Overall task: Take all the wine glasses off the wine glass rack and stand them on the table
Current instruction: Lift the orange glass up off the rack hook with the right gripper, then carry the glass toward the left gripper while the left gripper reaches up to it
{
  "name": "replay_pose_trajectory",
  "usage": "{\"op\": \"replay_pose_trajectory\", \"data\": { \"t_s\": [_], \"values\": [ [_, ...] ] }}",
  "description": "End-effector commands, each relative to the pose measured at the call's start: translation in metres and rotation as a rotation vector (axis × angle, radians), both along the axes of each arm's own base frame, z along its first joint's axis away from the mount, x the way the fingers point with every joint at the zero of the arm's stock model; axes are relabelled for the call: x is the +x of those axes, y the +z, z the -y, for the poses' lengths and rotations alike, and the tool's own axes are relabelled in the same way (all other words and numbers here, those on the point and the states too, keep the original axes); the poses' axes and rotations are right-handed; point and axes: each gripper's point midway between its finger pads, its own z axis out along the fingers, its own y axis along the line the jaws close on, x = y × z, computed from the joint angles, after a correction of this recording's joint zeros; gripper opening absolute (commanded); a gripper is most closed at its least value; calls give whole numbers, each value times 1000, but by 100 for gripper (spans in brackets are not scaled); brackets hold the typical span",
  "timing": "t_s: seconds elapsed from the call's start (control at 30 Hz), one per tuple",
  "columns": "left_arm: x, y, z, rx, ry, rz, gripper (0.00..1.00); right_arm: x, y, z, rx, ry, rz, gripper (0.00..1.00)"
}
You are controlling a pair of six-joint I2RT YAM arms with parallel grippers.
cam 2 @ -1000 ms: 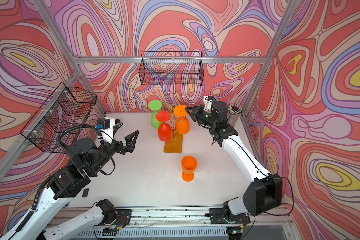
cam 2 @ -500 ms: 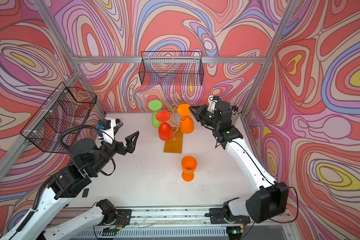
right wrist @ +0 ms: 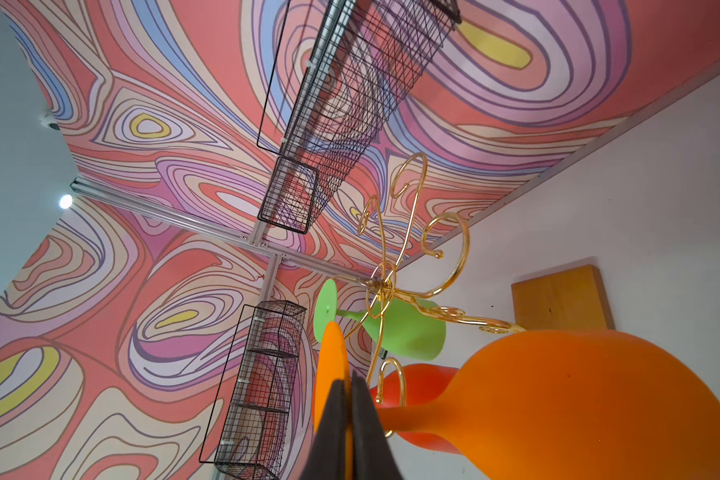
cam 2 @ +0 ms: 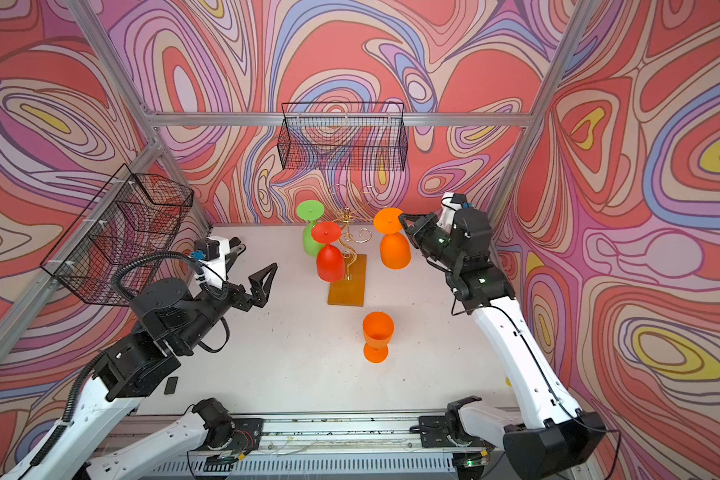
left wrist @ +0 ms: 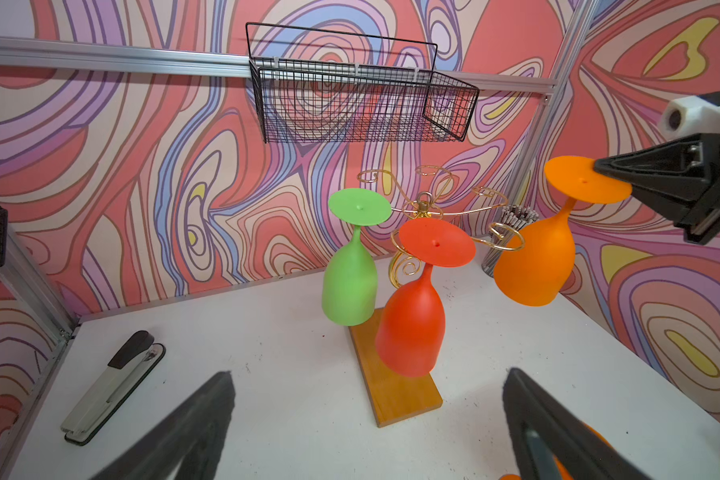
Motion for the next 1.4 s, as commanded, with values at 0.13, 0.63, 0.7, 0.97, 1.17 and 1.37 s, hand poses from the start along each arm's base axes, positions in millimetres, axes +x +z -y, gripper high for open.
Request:
{"op": "replay_pose_trajectory", "data": {
  "t_s": [0.13, 0.63, 0.7, 0.97, 1.17, 1.37],
  "values": [
    [-11, 4, 39, -52, -222, 9, 100, -39, 65, 8, -66, 20, 237, 0],
    [-38, 51, 148, -218, -858, 131, 96, -120, 170, -8, 28, 212, 709, 0],
    [-51, 63, 162, -254, -1003, 171, 97, -122, 172, -14, 87, 273, 743, 0],
    [-50, 88, 175, -347, -1204, 240, 96, -133, 177, -27, 252, 456, 834, 0],
    [-9, 103, 144, -492, -1198, 262, 96, -143, 180, -29, 327, 545, 881, 0],
    [25, 100, 128, -552, -1178, 244, 97, -145, 179, -29, 338, 562, 880, 0]
  ]
}}
